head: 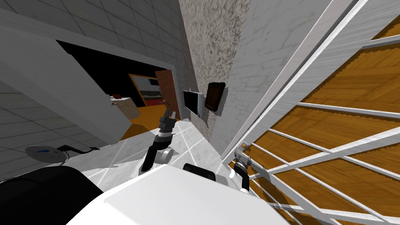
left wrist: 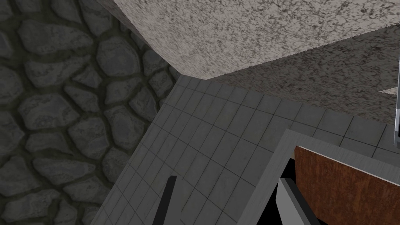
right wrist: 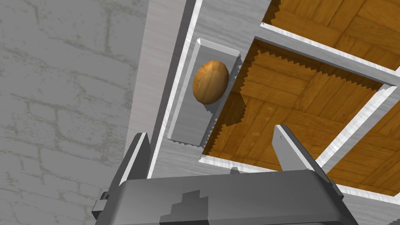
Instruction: Pull the door open
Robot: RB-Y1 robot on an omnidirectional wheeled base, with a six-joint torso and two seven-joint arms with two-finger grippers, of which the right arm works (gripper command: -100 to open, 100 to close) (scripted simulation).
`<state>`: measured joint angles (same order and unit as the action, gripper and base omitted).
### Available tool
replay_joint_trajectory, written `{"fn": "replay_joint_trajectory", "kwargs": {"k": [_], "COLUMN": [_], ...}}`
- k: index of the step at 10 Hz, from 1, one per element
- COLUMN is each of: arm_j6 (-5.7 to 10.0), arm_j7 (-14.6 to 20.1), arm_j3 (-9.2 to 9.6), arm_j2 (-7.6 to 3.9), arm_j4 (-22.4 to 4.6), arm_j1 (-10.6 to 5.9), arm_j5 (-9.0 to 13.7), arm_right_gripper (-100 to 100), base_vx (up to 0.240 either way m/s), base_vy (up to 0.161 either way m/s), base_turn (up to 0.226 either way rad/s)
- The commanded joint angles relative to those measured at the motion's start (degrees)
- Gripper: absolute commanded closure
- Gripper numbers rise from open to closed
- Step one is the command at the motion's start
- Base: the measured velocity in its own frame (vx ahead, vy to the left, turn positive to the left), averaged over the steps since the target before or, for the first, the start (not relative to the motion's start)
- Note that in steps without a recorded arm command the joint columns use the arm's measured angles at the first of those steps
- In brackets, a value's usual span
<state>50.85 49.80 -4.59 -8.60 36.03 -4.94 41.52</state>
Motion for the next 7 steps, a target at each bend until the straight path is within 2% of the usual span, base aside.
{"fn": "replay_joint_trajectory", "kwargs": {"k": [1, 3, 7], "arm_j6": [0.23, 1.07, 1.8], "arm_j7": [1.6, 5.4, 10.5], "arm_j3": [0.13, 0.63, 1.06], "arm_j2": [0.07, 0.28, 0.47], "arm_j4": [-0.1, -0.6, -1.1], "arm_j1": [-0.11, -0.6, -1.02], "arm_j5": [0.3, 1.5, 2.6], "arm_right_gripper": [-100, -100, -100], "base_vx": [-0.036, -0.054, -0.042], "base_vy": [0.0, -0.005, -0.003], "base_turn": [0.016, 0.043, 0.028]}}
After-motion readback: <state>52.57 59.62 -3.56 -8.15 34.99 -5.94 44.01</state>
